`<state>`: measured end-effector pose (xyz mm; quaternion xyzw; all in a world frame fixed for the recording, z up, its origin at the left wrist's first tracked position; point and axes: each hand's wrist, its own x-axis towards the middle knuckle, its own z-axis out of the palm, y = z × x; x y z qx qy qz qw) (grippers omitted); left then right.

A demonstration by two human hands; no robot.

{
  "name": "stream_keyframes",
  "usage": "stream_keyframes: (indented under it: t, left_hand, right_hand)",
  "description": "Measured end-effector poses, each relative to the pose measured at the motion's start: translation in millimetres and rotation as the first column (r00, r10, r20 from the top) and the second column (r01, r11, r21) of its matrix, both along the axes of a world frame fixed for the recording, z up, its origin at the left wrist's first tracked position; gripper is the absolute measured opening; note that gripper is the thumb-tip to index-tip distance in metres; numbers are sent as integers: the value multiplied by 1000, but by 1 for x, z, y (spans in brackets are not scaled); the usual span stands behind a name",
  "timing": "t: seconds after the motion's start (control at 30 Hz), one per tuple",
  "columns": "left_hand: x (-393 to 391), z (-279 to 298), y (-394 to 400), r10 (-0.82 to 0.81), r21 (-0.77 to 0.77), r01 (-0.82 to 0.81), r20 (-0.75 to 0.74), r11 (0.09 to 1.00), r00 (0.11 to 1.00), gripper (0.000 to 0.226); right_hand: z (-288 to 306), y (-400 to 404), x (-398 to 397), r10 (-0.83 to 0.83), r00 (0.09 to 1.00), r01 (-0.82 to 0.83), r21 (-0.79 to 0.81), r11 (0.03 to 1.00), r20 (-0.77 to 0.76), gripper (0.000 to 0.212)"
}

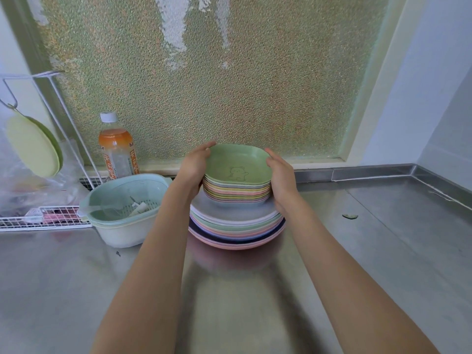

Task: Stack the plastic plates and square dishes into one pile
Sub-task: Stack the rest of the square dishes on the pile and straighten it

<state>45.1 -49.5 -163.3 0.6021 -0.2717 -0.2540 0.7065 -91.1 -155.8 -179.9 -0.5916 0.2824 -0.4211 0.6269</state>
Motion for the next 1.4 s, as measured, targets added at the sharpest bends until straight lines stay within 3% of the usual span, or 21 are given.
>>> stream_keyframes:
  t: [0.33,0.6,0.67,0.77,0.8,0.87,0.97,1.13,1.4]
  left_hand:
    - [2,1,-3,54,6,-53,-64,999,997,38]
    - [3,4,-2,47,94,-46,-16,995,999,39]
    - [3,2,3,70,93,-78,89,993,994,41]
    - [1,-4,18,252,-14,-258,269,966,929,42]
    - [1,-9,22,295,-25,-301,299,953,908,42]
    - [-1,-21,27,326,26,-354,338,935,883,43]
    - [-5,-36,26,307,116,-362,332,925,892,44]
    - [-6,-51,22,278,232,-343,274,910,921,53]
    - [-7,-52,19,329,246,-380,223,892,918,59]
  right_hand:
    - [2,-6,7,25,999,-26,-16,1000,-46,43]
    - [-2,-4,1,66,997,-67,-30,997,-32,40]
    - [-6,0,-7,-1,999,-6,-170,985,-43,43]
    - [-9,4,-20,-237,971,191,-489,851,-34,45]
    - [-11,2,-23,-311,950,253,-491,833,-37,44]
    - [-18,-6,-27,-351,930,298,-333,894,-110,43]
    - [-34,-7,-32,-174,960,147,-132,980,-219,45]
    - [-43,-3,-26,-124,974,95,-154,984,-190,43]
    - [-48,-3,-24,-187,962,131,-262,956,-200,39]
